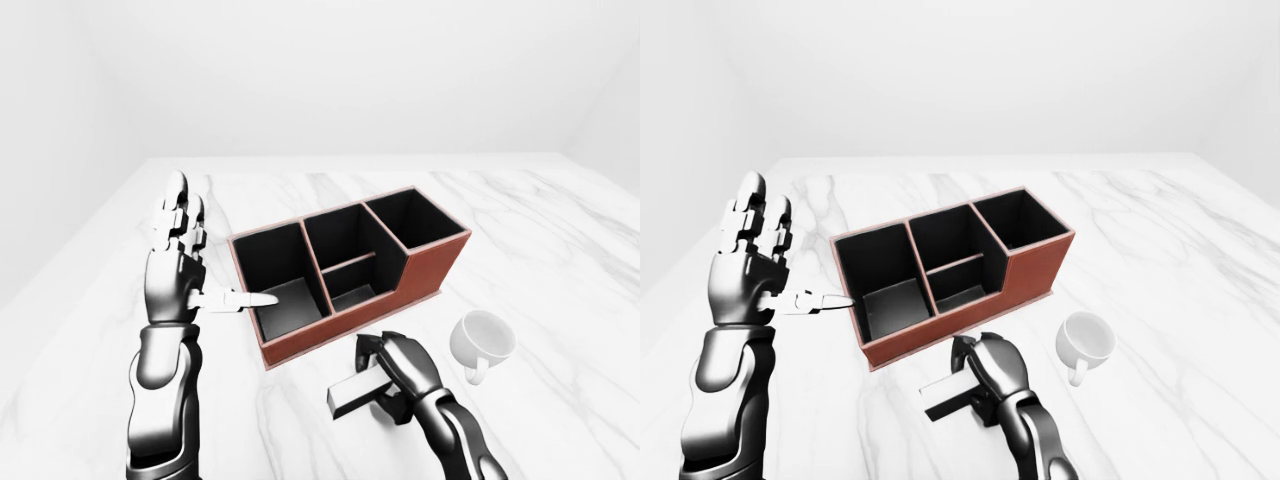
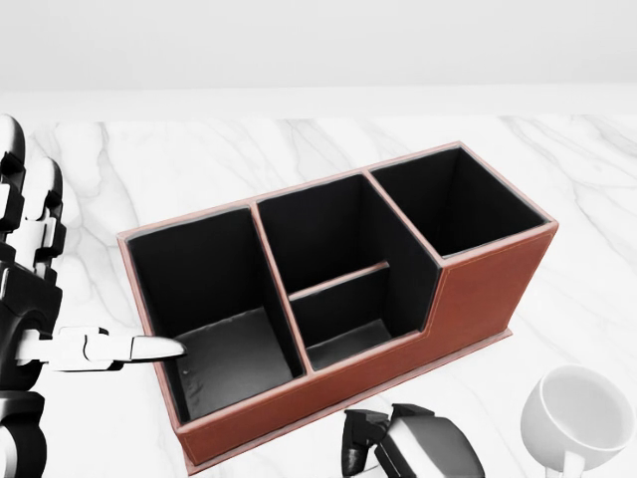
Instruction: Pick up the book and place it in the front compartment of the caddy.
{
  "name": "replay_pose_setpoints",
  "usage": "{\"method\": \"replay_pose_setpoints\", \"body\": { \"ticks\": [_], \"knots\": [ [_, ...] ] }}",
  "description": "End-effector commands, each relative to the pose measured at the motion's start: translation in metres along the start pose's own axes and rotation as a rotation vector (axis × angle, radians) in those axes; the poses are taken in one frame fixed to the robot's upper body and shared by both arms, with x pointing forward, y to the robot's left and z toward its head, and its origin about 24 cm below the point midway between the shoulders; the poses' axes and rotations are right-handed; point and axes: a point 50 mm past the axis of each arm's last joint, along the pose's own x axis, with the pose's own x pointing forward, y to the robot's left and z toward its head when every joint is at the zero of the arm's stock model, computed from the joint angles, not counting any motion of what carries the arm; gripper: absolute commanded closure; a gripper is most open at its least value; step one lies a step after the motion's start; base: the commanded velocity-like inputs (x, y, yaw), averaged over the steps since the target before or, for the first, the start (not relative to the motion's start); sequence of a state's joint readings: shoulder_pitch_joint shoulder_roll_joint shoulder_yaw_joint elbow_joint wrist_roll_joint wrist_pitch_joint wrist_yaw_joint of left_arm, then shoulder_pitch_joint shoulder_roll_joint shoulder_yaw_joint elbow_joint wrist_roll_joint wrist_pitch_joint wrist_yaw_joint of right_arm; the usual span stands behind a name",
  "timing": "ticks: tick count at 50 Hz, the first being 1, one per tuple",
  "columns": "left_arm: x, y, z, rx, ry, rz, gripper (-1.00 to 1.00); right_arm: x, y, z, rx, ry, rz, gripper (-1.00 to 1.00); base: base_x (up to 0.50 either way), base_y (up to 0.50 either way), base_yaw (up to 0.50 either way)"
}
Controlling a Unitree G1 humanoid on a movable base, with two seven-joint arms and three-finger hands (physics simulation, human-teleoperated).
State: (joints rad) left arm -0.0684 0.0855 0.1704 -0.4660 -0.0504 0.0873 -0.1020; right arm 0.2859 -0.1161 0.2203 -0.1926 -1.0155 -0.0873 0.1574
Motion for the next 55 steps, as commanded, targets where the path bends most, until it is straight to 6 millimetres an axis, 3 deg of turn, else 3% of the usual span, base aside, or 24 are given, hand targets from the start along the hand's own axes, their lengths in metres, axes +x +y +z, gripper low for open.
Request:
{"method": "replay_pose_setpoints", "body": {
  "ticks": [1,8,25,55],
  "knots": [
    [0.0,0.0,0.002,0.001,-0.009,0.001,-1.0,0.001,-0.006,0.004,0.021,-0.019,-0.031,1.0,0.0,0.0,0.0],
    [-0.001,0.0,0.0,0.0,-0.001,0.0,-1.0,0.001,-0.013,0.007,0.022,-0.03,-0.043,1.0,0.0,0.0,0.0],
    [0.0,0.0,-0.002,-0.001,0.01,0.002,-1.0,0.005,-0.052,0.018,0.034,-0.097,-0.12,1.0,0.0,0.0,0.0],
    [0.001,0.0,-0.006,-0.001,0.025,0.003,-1.0,0.005,-0.086,0.035,0.019,-0.185,-0.184,1.0,0.0,0.0,0.0]
  ]
}}
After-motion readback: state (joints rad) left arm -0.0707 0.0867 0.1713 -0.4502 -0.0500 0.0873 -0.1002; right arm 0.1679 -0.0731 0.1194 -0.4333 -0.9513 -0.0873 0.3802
